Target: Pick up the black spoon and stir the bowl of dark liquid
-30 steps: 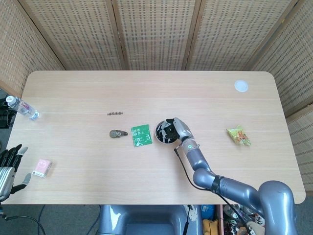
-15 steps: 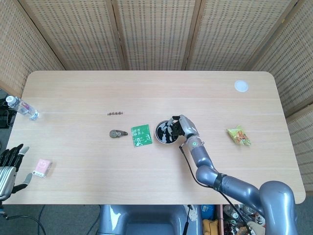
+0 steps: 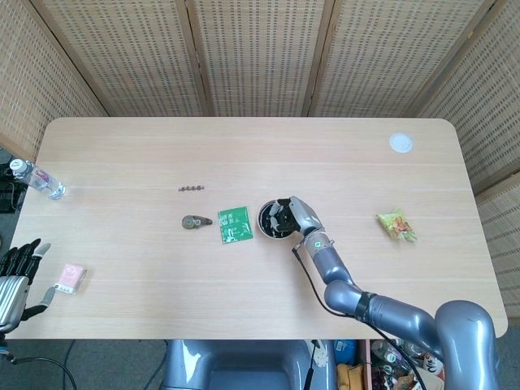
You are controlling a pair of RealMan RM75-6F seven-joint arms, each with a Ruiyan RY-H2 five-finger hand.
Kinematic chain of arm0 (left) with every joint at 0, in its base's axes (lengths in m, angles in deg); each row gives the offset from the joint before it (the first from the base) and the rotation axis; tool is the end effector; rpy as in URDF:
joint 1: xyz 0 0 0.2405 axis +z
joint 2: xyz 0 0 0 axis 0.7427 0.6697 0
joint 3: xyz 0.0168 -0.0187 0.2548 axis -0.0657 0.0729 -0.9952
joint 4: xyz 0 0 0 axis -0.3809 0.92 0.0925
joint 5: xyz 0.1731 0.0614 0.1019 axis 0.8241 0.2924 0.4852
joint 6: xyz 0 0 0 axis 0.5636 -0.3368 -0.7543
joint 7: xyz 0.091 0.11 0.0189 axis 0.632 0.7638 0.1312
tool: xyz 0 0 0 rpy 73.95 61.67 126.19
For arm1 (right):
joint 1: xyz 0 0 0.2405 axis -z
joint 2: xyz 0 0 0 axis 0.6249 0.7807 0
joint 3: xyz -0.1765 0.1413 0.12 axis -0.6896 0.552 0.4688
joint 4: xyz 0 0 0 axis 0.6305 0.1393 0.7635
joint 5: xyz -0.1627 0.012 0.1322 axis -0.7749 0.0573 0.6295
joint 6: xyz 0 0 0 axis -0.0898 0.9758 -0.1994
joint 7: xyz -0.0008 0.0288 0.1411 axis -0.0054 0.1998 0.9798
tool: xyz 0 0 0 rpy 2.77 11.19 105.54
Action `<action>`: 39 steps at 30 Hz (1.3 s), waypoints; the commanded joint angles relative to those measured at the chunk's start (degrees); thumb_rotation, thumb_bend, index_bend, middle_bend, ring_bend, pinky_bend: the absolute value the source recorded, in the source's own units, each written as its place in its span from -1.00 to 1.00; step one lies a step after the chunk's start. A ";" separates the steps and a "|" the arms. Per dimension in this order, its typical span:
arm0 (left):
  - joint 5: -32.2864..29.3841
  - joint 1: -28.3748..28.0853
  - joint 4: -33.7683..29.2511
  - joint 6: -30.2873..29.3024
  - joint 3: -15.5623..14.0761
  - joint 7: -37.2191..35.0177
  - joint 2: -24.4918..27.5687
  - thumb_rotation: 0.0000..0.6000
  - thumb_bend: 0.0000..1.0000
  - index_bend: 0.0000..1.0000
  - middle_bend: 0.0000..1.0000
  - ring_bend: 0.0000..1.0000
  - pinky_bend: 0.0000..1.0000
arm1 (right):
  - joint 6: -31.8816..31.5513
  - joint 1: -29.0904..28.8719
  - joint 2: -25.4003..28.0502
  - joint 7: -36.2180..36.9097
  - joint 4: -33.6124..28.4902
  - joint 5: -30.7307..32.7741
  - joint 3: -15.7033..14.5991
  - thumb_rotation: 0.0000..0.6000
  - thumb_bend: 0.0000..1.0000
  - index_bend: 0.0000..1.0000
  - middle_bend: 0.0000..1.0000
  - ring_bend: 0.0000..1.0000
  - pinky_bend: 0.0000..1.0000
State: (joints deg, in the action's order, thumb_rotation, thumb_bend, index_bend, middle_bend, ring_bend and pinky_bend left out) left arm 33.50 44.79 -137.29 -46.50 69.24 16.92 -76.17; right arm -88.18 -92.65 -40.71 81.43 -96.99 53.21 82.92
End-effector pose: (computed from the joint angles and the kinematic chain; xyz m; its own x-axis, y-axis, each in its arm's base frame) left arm -0.3588 0.1576 0.1310 0.4334 0.1215 0.8930 0.8990 0.0108 -0.4378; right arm -0.1103 -0.4042 -0.0818 -0.3012 -0.4951 0.8150 -0.9535 0.1525 -0.2598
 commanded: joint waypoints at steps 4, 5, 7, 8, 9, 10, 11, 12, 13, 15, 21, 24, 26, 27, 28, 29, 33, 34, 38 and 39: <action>-0.23 0.10 0.26 0.16 -0.04 -0.27 0.00 1.00 -0.22 -1.00 -1.00 -1.00 -1.00 | -0.10 -1.53 -1.60 -0.55 2.21 0.69 0.57 1.00 0.31 0.42 0.84 0.85 1.00; -0.27 0.11 0.32 0.19 -0.04 -0.33 -0.02 1.00 -0.22 -1.00 -1.00 -1.00 -1.00 | -0.19 -1.75 -1.81 -0.72 2.66 0.80 0.64 1.00 0.31 0.42 0.84 0.85 1.00; -0.33 0.13 0.45 0.26 -0.05 -0.43 -0.09 1.00 -0.22 -1.00 -1.00 -1.00 -1.00 | -0.30 -2.15 -2.19 -0.98 3.55 1.06 0.81 1.00 0.31 0.42 0.84 0.85 1.00; -0.35 0.13 0.51 0.30 -0.05 -0.49 -0.11 1.00 -0.22 -1.00 -1.00 -1.00 -1.00 | -0.31 -2.32 -2.34 -1.10 3.98 1.24 0.91 1.00 0.31 0.42 0.84 0.85 1.00; -0.36 0.14 0.57 0.32 -0.07 -0.52 -0.13 1.00 -0.22 -1.00 -1.00 -1.00 -1.00 | -0.33 -2.48 -2.45 -1.26 4.39 1.40 0.98 1.00 0.31 0.42 0.84 0.85 1.00; -0.37 0.16 0.65 0.35 -0.09 -0.57 -0.15 1.00 -0.22 -1.00 -1.00 -1.00 -1.00 | -0.33 -2.65 -2.55 -1.48 4.85 1.59 1.02 1.00 0.31 0.42 0.84 0.85 1.00; -0.39 0.17 0.69 0.35 -0.08 -0.62 -0.17 1.00 -0.22 -1.00 -1.00 -1.00 -1.00 | -0.34 -2.75 -2.61 -1.64 5.17 1.72 1.05 1.00 0.31 0.42 0.84 0.85 1.00; -0.40 0.16 0.73 0.36 -0.07 -0.68 -0.17 1.00 -0.22 -1.00 -1.00 -1.00 -1.00 | -0.33 -2.86 -2.63 -1.90 5.62 1.91 1.05 1.00 0.31 0.42 0.84 0.85 1.00; -0.39 0.18 0.75 0.35 -0.07 -0.70 -0.19 1.00 -0.22 -1.00 -1.00 -1.00 -1.00 | -0.36 -2.91 -2.63 -2.02 5.89 2.07 1.11 1.00 0.31 0.42 0.84 0.85 1.00; -0.33 0.15 0.78 0.32 -0.06 -0.75 -0.19 1.00 -0.22 -1.00 -1.00 -1.00 -1.00 | -0.47 -2.92 -2.49 -2.30 6.37 2.35 1.19 1.00 0.31 0.42 0.84 0.85 1.00; -0.16 0.04 0.68 0.34 -0.05 -0.64 -0.24 1.00 -0.22 -1.00 -1.00 -1.00 -1.00 | -0.60 -2.19 -1.45 -3.02 5.96 2.83 0.85 1.00 0.31 0.42 0.84 0.85 1.00; 0.00 -0.06 0.60 0.34 -0.04 -0.56 -0.27 1.00 -0.22 -1.00 -1.00 -1.00 -1.00 | -0.68 -1.62 -0.87 -3.42 5.13 2.92 0.35 1.00 0.31 0.43 0.84 0.85 1.00; 0.15 -0.20 0.50 0.38 -0.02 -0.48 -0.28 1.00 -0.22 -1.00 -1.00 -1.00 -1.00 | -0.63 -1.27 -0.51 -3.54 4.24 2.94 0.08 1.00 0.31 0.43 0.84 0.85 1.00; 0.21 -0.23 0.43 0.38 -0.03 -0.44 -0.27 1.00 -0.22 -1.00 -1.00 -1.00 -1.00 | -0.67 -1.15 -0.37 -3.60 3.82 2.89 -0.01 1.00 0.31 0.43 0.84 0.85 1.00; 0.26 -0.26 0.38 0.36 -0.02 -0.42 -0.26 1.00 -0.22 -1.00 -1.00 -1.00 -1.00 | -0.68 -1.08 -0.28 -3.65 3.45 2.85 -0.08 1.00 0.31 0.43 0.84 0.85 1.00; 0.29 -0.26 0.35 0.32 -0.02 -0.39 -0.26 1.00 -0.22 -1.00 -1.00 -1.00 -1.00 | -0.66 -1.03 -0.23 -3.66 3.11 2.81 -0.12 1.00 0.31 0.43 0.84 0.85 1.00; 0.27 -0.15 0.31 0.17 -0.07 -0.38 -0.20 1.00 -0.22 -1.00 -1.00 -1.00 -1.00 | -0.58 -1.35 -0.55 -3.71 2.73 2.84 0.04 1.00 0.31 0.43 0.84 0.85 1.00; 0.17 -0.09 0.33 0.19 -0.09 -0.40 -0.17 1.00 -0.22 -1.00 -1.00 -1.00 -1.00 | -0.53 -1.57 -0.78 -3.78 2.92 2.83 0.09 1.00 0.30 0.43 0.84 0.85 1.00; -0.10 0.13 0.51 0.16 -0.12 -0.57 -0.13 1.00 -0.22 -1.00 -1.00 -1.00 -1.00 | -0.29 -2.50 -2.05 -3.96 4.61 3.06 0.39 1.00 0.31 0.43 0.84 0.85 1.00; -0.15 0.16 0.56 0.16 -0.13 -0.61 -0.12 1.00 -0.22 -1.00 -1.00 -1.00 -1.00 | -0.23 -2.72 -2.34 -4.01 5.04 3.08 0.47 1.00 0.31 0.43 0.84 0.84 1.00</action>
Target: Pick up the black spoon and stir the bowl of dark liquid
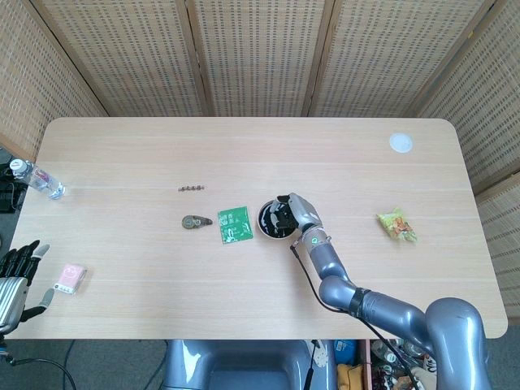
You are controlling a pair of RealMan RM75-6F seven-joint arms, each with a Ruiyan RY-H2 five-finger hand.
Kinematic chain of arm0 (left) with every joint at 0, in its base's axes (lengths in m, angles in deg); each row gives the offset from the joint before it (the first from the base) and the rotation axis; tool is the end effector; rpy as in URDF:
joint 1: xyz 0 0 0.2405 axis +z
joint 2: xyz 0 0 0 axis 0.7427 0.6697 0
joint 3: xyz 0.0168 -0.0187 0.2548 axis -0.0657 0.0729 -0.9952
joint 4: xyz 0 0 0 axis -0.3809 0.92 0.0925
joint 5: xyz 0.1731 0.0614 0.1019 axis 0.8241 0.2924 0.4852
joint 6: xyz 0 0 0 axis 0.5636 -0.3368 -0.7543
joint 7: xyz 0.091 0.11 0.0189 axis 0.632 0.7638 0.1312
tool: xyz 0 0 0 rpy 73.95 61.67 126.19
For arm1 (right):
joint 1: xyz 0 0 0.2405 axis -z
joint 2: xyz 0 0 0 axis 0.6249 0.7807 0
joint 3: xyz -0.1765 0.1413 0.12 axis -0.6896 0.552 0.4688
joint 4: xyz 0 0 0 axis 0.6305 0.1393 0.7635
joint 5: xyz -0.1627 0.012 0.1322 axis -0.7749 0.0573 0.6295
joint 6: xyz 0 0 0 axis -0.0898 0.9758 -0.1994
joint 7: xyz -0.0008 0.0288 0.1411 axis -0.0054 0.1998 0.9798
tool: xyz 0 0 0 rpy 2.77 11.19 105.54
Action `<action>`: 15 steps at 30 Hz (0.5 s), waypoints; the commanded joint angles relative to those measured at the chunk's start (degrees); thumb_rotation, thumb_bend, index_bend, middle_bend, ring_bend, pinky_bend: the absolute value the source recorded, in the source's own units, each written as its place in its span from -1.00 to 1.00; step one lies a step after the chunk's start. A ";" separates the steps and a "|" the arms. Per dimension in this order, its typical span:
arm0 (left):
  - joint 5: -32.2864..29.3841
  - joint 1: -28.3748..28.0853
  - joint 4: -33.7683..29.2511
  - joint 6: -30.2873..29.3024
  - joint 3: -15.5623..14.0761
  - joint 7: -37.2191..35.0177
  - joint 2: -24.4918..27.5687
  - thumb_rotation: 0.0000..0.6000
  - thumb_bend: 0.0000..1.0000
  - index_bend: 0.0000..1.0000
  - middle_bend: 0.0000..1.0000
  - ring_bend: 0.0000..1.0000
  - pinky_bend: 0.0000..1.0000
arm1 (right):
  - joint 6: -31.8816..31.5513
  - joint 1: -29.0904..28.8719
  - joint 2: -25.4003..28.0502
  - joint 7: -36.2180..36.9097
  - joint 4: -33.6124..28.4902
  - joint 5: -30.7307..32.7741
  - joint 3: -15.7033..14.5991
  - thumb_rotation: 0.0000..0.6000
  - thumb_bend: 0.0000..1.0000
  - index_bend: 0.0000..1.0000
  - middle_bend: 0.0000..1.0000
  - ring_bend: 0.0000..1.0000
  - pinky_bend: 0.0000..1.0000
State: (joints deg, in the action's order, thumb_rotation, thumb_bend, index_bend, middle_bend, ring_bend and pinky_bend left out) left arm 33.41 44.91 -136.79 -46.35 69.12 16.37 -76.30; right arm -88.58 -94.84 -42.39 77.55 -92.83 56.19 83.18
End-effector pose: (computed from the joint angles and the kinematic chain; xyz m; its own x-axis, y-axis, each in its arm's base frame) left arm -0.3610 0.1564 0.1308 0.4299 0.1265 0.8940 0.9002 0.0154 -0.4351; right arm -0.1104 -0.4154 -0.0840 -0.2518 -0.4715 0.8452 -0.9673 0.1514 -0.2037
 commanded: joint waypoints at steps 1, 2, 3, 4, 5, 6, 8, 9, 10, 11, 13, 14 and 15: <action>-0.11 0.08 0.12 0.02 -0.01 -0.09 0.02 1.00 -0.22 -1.00 -1.00 -1.00 -1.00 | 0.23 -0.75 -0.94 -0.11 1.30 0.16 0.36 1.00 0.31 0.43 0.84 0.84 1.00; -0.15 0.10 0.17 0.04 -0.02 -0.12 0.02 1.00 -0.22 -1.00 -1.00 -1.00 -1.00 | 0.26 -0.89 -1.12 -0.08 1.58 0.20 0.48 1.00 0.31 0.43 0.84 0.84 1.00; -0.21 0.13 0.23 0.06 -0.02 -0.16 0.00 1.00 -0.22 -1.00 -1.00 -1.00 -1.00 | 0.29 -1.10 -1.36 -0.08 1.99 0.21 0.63 1.00 0.31 0.43 0.84 0.85 1.00; -0.30 0.17 0.30 0.10 -0.02 -0.22 -0.02 1.00 -0.22 -1.00 -1.00 -1.00 -1.00 | 0.33 -1.36 -1.59 -0.15 2.39 0.17 0.76 1.00 0.31 0.43 0.84 0.85 1.00; -0.35 0.19 0.37 0.12 -0.02 -0.27 -0.04 1.00 -0.22 -1.00 -1.00 -1.00 -1.00 | 0.36 -1.57 -1.75 -0.21 2.70 0.16 0.88 1.00 0.31 0.43 0.84 0.85 1.00; -0.37 0.19 0.44 0.14 -0.01 -0.32 -0.07 1.00 -0.22 -1.00 -1.00 -1.00 -1.00 | 0.40 -1.79 -1.95 -0.27 3.11 0.19 1.01 1.00 0.31 0.43 0.84 0.85 1.00; -0.39 0.20 0.54 0.19 -0.02 -0.40 -0.11 1.00 -0.22 -1.00 -1.00 -1.00 -1.00 | 0.39 -2.12 -2.20 -0.45 3.73 0.22 1.19 1.00 0.31 0.43 0.84 0.85 1.00; -0.39 0.20 0.57 0.19 -0.02 -0.42 -0.13 1.00 -0.22 -1.00 -1.00 -1.00 -1.00 | 0.35 -2.24 -2.29 -0.52 3.98 0.24 1.25 1.00 0.31 0.43 0.84 0.85 1.00; -0.40 0.21 0.62 0.21 -0.02 -0.45 -0.15 1.00 -0.22 -1.00 -1.00 -1.00 -1.00 | 0.31 -2.40 -2.42 -0.63 4.34 0.29 1.36 1.00 0.31 0.43 0.84 0.85 1.00; -0.42 0.21 0.66 0.23 -0.02 -0.47 -0.17 1.00 -0.22 -1.00 -1.00 -1.00 -1.00 | 0.29 -2.51 -2.49 -0.69 4.57 0.31 1.44 1.00 0.31 0.43 0.84 0.85 1.00; -0.45 0.23 0.76 0.27 -0.03 -0.55 -0.22 1.00 -0.22 -1.00 -1.00 -1.00 -1.00 | 0.18 -2.75 -2.64 -0.94 5.21 0.39 1.60 1.00 0.31 0.43 0.84 0.85 1.00; -0.46 0.22 0.81 0.31 -0.02 -0.59 -0.23 1.00 -0.22 -1.00 -1.00 -1.00 -1.00 | 0.18 -2.84 -2.68 -1.04 5.46 0.46 1.69 1.00 0.31 0.43 0.84 0.85 1.00; -0.46 0.23 0.84 0.32 -0.03 -0.62 -0.24 1.00 -0.22 -1.00 -1.00 -1.00 -1.00 | 0.17 -2.87 -2.67 -1.16 5.67 0.54 1.73 1.00 0.31 0.43 0.84 0.85 1.00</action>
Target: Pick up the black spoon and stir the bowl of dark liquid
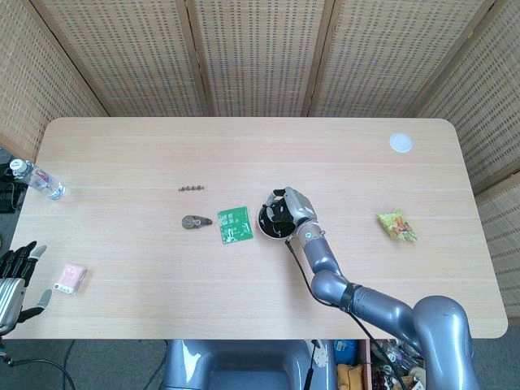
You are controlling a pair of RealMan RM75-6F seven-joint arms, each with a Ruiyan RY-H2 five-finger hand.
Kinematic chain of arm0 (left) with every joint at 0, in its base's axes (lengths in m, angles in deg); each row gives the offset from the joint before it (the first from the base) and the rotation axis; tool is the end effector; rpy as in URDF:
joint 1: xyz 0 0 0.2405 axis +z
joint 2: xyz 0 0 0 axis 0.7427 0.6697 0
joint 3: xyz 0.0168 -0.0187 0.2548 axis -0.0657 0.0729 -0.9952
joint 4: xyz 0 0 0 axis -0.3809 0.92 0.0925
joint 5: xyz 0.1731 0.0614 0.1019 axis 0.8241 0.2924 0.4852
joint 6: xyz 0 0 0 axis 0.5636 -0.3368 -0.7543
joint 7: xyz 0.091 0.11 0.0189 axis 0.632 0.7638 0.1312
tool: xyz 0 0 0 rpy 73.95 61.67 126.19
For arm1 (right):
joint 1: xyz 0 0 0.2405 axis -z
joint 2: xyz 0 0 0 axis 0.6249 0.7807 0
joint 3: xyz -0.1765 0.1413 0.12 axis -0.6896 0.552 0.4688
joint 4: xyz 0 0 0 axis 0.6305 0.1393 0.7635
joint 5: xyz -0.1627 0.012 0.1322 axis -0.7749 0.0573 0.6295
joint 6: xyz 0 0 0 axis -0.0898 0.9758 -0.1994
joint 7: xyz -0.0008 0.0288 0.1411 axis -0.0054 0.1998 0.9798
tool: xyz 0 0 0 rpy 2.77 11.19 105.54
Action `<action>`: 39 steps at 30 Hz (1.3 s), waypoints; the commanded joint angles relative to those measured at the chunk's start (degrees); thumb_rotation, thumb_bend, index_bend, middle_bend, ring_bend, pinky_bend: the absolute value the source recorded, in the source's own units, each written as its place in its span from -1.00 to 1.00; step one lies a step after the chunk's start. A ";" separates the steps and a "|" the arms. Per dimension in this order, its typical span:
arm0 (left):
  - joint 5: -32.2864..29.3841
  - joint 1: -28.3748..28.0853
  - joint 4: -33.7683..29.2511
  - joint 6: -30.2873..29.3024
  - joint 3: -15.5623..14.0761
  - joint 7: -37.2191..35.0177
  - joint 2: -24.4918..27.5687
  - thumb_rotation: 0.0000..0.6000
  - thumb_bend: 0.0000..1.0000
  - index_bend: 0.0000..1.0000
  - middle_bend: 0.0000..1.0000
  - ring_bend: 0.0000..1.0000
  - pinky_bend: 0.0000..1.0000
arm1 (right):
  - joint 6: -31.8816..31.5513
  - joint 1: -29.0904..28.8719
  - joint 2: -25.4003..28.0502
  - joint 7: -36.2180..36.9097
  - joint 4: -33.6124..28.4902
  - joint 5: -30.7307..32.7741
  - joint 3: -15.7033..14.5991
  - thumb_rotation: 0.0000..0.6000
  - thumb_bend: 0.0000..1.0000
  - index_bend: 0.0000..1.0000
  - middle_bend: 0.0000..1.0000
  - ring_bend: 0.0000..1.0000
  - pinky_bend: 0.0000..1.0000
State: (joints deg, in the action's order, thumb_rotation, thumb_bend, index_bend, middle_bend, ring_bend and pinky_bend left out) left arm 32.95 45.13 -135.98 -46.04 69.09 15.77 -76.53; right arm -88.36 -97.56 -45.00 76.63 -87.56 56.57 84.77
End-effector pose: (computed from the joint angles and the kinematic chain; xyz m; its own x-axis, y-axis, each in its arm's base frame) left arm -0.3653 0.1549 0.1310 0.4278 0.1324 0.8941 0.9001 0.0286 -0.4348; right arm -0.1002 -0.4291 -0.0872 -0.2340 -0.4422 0.8658 -0.9716 0.1381 -0.1921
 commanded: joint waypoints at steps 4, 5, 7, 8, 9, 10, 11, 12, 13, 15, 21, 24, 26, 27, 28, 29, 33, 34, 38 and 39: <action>-0.01 -0.02 0.12 0.08 0.01 -0.08 -0.07 1.00 -0.22 -1.00 -1.00 -1.00 -1.00 | -0.19 0.00 0.09 -0.70 0.90 0.50 0.15 1.00 0.31 0.43 0.84 0.84 1.00; 0.04 -0.05 0.14 0.08 0.01 -0.07 -0.09 1.00 -0.22 -1.00 -1.00 -1.00 -1.00 | -0.28 0.16 0.19 -0.63 0.83 0.61 0.26 1.00 0.31 0.43 0.84 0.85 1.00; 0.13 -0.12 0.11 0.12 0.00 -0.05 -0.11 1.00 -0.22 -1.00 -1.00 -1.00 -1.00 | -0.37 0.46 0.48 -0.66 0.46 0.60 0.23 1.00 0.31 0.43 0.84 0.85 1.00; 0.20 -0.17 0.09 0.13 0.02 0.00 -0.11 1.00 -0.22 -1.00 -1.00 -1.00 -1.00 | -0.42 0.67 0.70 -0.77 0.04 0.48 0.06 1.00 0.31 0.43 0.84 0.85 1.00; 0.25 -0.22 0.07 0.14 0.04 0.02 -0.11 1.00 -0.22 -1.00 -1.00 -1.00 -1.00 | -0.47 0.89 0.93 -0.84 -0.50 0.39 -0.07 1.00 0.31 0.43 0.84 0.85 1.00; 0.51 -0.37 -0.06 0.09 0.07 0.06 -0.13 1.00 -0.22 -1.00 -1.00 -1.00 -1.00 | -0.43 1.14 1.15 -0.81 -1.41 0.26 -0.19 1.00 0.31 0.43 0.84 0.84 1.00; 0.59 -0.40 -0.14 0.04 0.06 0.10 -0.11 1.00 -0.22 -1.00 -1.00 -1.00 -1.00 | -0.55 1.34 1.37 -0.83 -2.10 0.14 -0.28 1.00 0.31 0.43 0.84 0.84 1.00; 0.62 -0.35 -0.17 -0.04 0.03 0.11 -0.09 1.00 -0.22 -1.00 -1.00 -1.00 -1.00 | -0.62 1.54 1.58 -0.85 -2.88 0.08 -0.36 1.00 0.31 0.43 0.84 0.84 1.00; 0.61 -0.32 -0.16 -0.06 0.02 0.10 -0.09 1.00 -0.22 -1.00 -1.00 -1.00 -1.00 | -0.65 1.60 1.67 -0.88 -3.19 0.05 -0.41 1.00 0.30 0.43 0.84 0.85 1.00; 0.50 -0.24 -0.12 -0.07 0.00 0.06 -0.07 1.00 -0.22 -1.00 -1.00 -1.00 -1.00 | -0.63 1.71 1.85 -1.04 -4.00 -0.10 -0.63 1.00 0.31 0.43 0.84 0.85 1.00; 0.38 -0.02 0.08 -0.14 -0.11 -0.15 -0.13 1.00 -0.22 -1.00 -1.00 -1.00 -1.00 | -0.69 1.37 1.48 -1.24 -4.66 -0.17 -0.69 1.00 0.31 0.43 0.84 0.85 1.00; 0.25 0.09 0.24 -0.17 -0.10 -0.31 -0.15 1.00 -0.22 -1.00 -1.00 -1.00 -1.00 | -0.77 0.95 1.11 -1.49 -4.21 -0.06 -0.62 1.00 0.31 0.43 0.84 0.84 1.00; 0.17 0.12 0.35 -0.15 -0.08 -0.41 -0.17 1.00 -0.22 -1.00 -1.00 -1.00 -1.00 | -0.77 0.74 0.95 -1.61 -3.94 0.05 -0.54 1.00 0.31 0.43 0.84 0.85 1.00; 0.10 0.16 0.44 -0.13 -0.08 -0.48 -0.20 1.00 -0.22 -1.00 -1.00 -1.00 -1.00 | -0.76 0.58 0.82 -1.70 -3.70 0.13 -0.50 1.00 0.31 0.43 0.84 0.85 1.00; 0.08 0.17 0.53 -0.10 -0.09 -0.54 -0.21 1.00 -0.22 -1.00 -1.00 -1.00 -1.00 | -0.74 0.42 0.68 -1.75 -3.45 0.23 -0.41 1.00 0.31 0.43 0.84 0.85 1.00; 0.06 0.18 0.60 -0.07 -0.10 -0.59 -0.24 1.00 -0.22 -1.00 -1.00 -1.00 -1.00 | -0.72 0.24 0.52 -1.81 -3.14 0.36 -0.30 1.00 0.31 0.43 0.84 0.85 1.00; -0.07 0.25 0.84 -0.07 -0.05 -0.79 -0.29 1.00 -0.22 -1.00 -1.00 -1.00 -1.00 | -0.69 -0.49 -0.11 -2.28 -1.65 0.67 -0.09 1.00 0.31 0.43 0.84 0.85 1.00; -0.13 0.30 0.91 -0.09 -0.04 -0.85 -0.30 1.00 -0.22 -1.00 -1.00 -1.00 -1.00 | -0.68 -0.65 -0.24 -2.40 -1.22 0.78 -0.03 1.00 0.31 0.43 0.84 0.85 1.00; -0.17 0.37 1.08 -0.03 -0.09 -0.97 -0.32 1.00 -0.22 -1.00 -1.00 -1.00 -1.00 | -0.26 -0.68 -0.15 -2.83 -0.59 1.17 -0.16 1.00 0.31 0.43 0.84 0.84 1.00; -0.14 0.37 1.10 -0.01 -0.12 -0.99 -0.35 1.00 -0.22 -1.00 -1.00 -1.00 -1.00 | -0.23 -0.57 -0.04 -2.87 -0.77 1.16 -0.24 1.00 0.31 0.43 0.84 0.84 1.00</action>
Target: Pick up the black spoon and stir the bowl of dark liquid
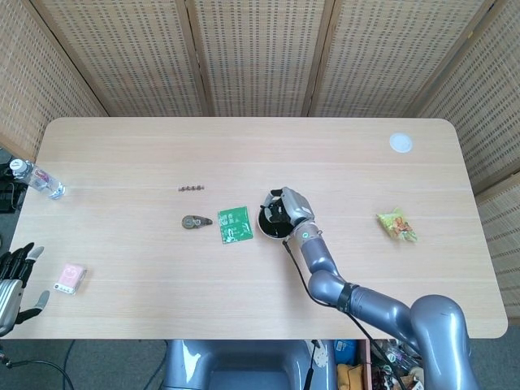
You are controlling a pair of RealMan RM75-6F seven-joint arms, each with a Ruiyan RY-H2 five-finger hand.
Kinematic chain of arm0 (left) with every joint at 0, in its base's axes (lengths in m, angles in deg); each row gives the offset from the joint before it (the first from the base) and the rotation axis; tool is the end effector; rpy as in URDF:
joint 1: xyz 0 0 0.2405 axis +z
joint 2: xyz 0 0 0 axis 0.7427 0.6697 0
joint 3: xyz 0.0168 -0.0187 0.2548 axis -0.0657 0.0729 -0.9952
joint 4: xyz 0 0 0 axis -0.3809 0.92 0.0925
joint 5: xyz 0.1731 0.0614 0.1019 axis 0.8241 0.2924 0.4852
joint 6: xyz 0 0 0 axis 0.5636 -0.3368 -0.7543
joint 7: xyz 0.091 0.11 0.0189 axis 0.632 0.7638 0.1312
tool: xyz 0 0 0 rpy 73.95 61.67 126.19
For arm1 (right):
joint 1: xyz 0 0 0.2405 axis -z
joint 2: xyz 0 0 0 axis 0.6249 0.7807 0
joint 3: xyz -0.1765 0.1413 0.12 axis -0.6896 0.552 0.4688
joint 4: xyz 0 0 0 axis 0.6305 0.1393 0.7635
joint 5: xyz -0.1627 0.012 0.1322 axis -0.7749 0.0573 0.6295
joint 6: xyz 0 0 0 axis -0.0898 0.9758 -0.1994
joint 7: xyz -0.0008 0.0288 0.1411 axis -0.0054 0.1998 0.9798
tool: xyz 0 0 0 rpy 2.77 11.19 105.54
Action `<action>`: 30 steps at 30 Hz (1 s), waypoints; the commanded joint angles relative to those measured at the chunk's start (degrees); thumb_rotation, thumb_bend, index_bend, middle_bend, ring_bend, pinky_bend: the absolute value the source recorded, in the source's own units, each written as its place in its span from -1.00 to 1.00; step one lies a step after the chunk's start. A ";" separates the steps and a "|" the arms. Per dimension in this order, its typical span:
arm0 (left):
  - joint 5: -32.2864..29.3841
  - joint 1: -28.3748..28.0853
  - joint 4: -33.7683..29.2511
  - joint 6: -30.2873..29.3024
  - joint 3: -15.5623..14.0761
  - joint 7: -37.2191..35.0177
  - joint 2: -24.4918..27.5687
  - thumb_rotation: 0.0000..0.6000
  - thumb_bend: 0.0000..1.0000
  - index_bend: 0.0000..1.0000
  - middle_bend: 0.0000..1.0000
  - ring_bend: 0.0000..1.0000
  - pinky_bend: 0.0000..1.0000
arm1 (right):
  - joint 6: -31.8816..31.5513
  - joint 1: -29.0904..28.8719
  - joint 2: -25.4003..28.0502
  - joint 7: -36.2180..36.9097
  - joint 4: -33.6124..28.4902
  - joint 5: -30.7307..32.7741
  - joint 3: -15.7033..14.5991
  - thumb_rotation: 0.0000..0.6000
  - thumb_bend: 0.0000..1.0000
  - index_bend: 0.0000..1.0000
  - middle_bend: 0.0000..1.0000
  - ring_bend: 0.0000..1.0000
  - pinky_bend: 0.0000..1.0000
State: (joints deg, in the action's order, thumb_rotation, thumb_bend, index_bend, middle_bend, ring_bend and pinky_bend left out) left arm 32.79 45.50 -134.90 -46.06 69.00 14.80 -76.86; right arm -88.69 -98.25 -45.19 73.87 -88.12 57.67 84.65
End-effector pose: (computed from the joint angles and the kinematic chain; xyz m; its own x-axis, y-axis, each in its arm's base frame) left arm -0.3696 0.1523 0.1314 0.4231 0.1348 0.8960 0.9013 0.0390 -0.4315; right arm -0.0944 -0.4273 -0.0899 -0.1991 -0.4553 0.8678 -0.9795 0.1198 -0.1619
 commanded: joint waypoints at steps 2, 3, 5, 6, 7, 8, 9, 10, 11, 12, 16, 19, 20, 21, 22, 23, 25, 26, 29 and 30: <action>0.17 -0.08 0.04 0.02 -0.01 -0.07 -0.08 1.00 -0.22 -1.00 -1.00 -1.00 -1.00 | 0.09 0.40 0.44 -0.16 -0.79 -0.12 -0.31 1.00 0.30 0.43 0.83 0.84 1.00; 0.26 -0.13 0.00 0.00 0.01 -0.07 -0.09 1.00 -0.22 -1.00 -1.00 -1.00 -1.00 | 0.11 0.53 0.57 -0.12 -1.05 -0.18 -0.35 1.00 0.29 0.43 0.83 0.85 1.00; 0.36 -0.19 -0.06 -0.04 0.04 -0.06 -0.09 1.00 -0.22 -1.00 -1.00 -1.00 -1.00 | 0.09 0.75 0.81 -0.03 -1.55 -0.38 -0.41 1.00 0.23 0.43 0.83 0.84 1.00; 0.40 -0.20 -0.12 -0.07 0.04 -0.09 -0.05 1.00 -0.22 -1.00 -1.00 -1.00 -1.00 | 0.10 0.85 0.94 0.02 -1.80 -0.50 -0.45 1.00 0.19 0.43 0.83 0.84 1.00; 0.43 -0.19 -0.18 -0.12 0.04 -0.09 -0.01 1.00 -0.22 -1.00 -1.00 -1.00 -1.00 | 0.19 1.00 1.17 0.05 -2.17 -0.69 -0.57 1.00 0.14 0.42 0.82 0.84 1.00; 0.48 -0.15 -0.30 -0.19 0.01 -0.11 0.07 1.00 -0.22 -1.00 -1.00 -1.00 -1.00 | 0.29 1.18 1.51 0.00 -2.74 -1.04 -0.79 1.00 0.07 0.39 0.82 0.84 1.00; 0.55 -0.13 -0.42 -0.24 -0.03 -0.10 0.16 1.00 -0.22 -1.00 -1.00 -1.00 -1.00 | 0.22 1.38 1.80 0.14 -3.29 -1.33 -0.82 1.00 0.02 0.35 0.82 0.84 1.00; 0.60 -0.14 -0.48 -0.27 -0.03 -0.08 0.19 1.00 -0.22 -1.00 -1.00 -1.00 -1.00 | 0.27 1.47 1.98 0.29 -3.61 -1.40 -0.77 1.00 -0.08 0.29 0.82 0.84 1.00; 0.63 -0.14 -0.55 -0.29 -0.04 -0.05 0.23 1.00 -0.22 -1.00 -1.00 -1.00 -1.00 | 0.23 1.55 2.13 0.45 -3.85 -1.47 -0.69 1.00 -0.17 0.24 0.81 0.84 1.00; 0.64 -0.12 -0.65 -0.30 -0.06 -0.01 0.28 1.00 -0.22 -1.00 -1.00 -1.00 -1.00 | 0.14 1.63 2.28 0.55 -4.05 -1.64 -0.68 1.00 -0.23 0.20 0.81 0.84 1.00; 0.61 -0.06 -0.85 -0.44 -0.01 0.01 0.43 1.00 -0.22 -1.00 -1.00 -1.00 -1.00 | 0.15 1.86 2.90 0.93 -4.78 -2.02 -0.63 1.00 -0.45 0.07 0.81 0.84 1.00; 0.74 -0.07 -0.99 -0.52 -0.03 0.07 0.50 1.00 -0.22 -1.00 -1.00 -1.00 -1.00 | 0.06 2.11 3.44 1.17 -5.49 -2.27 -0.69 1.00 -0.56 0.03 0.81 0.84 1.00; 0.78 -0.09 -1.05 -0.54 -0.02 0.09 0.51 1.00 -0.22 -1.00 -1.00 -1.00 -1.00 | 0.08 2.18 3.61 1.17 -5.68 -2.28 -0.77 1.00 -0.60 0.01 0.81 0.84 1.00; 0.80 -0.08 -1.08 -0.55 -0.03 0.11 0.52 1.00 -0.22 -1.00 -1.00 -1.00 -1.00 | 0.02 2.22 3.71 1.14 -5.80 -2.28 -0.84 1.00 -0.62 0.00 0.81 0.84 1.00; 0.84 -0.09 -1.13 -0.57 -0.04 0.13 0.53 1.00 -0.22 -1.00 -1.00 -1.00 -1.00 | -0.09 2.29 3.84 1.09 -5.98 -2.34 -0.95 1.00 -0.65 -0.02 0.81 0.84 1.00; 0.87 -0.10 -1.17 -0.60 -0.03 0.15 0.54 1.00 -0.22 -1.00 -1.00 -1.00 -1.00 | -0.09 2.37 3.98 1.14 -6.21 -2.30 -0.99 1.00 -0.67 -0.03 0.81 0.84 1.00; 0.92 -0.08 -1.25 -0.68 -0.04 0.17 0.58 1.00 -0.22 -1.00 -1.00 -1.00 -1.00 | -0.30 2.57 4.33 1.52 -6.81 -2.38 -0.79 1.00 -0.70 -0.03 0.81 0.84 1.00; 0.92 -0.06 -1.28 -0.73 -0.03 0.21 0.62 1.00 -0.22 -1.00 -1.00 -1.00 -1.00 | -0.51 2.71 4.53 1.75 -7.17 -2.62 -0.68 1.00 -0.70 -0.03 0.80 0.84 1.00; 0.85 0.09 -1.40 -0.92 -0.02 0.20 0.81 1.00 -0.22 -1.00 -1.00 -1.00 -1.00 | -1.03 3.54 5.68 3.32 -9.01 -3.26 0.27 1.00 -0.71 -0.03 0.80 0.84 1.00; 0.82 0.14 -1.42 -1.00 0.00 0.20 0.88 1.00 -0.22 -1.00 -1.00 -1.00 -1.00 | -1.39 3.95 6.24 3.91 -9.84 -3.70 0.57 1.00 -0.71 -0.03 0.80 0.84 1.00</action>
State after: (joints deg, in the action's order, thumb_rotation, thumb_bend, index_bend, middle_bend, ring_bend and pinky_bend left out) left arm 33.62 45.62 -136.31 -47.03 68.98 15.00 -76.00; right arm -89.64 -94.81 -39.60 77.06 -97.15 54.45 84.74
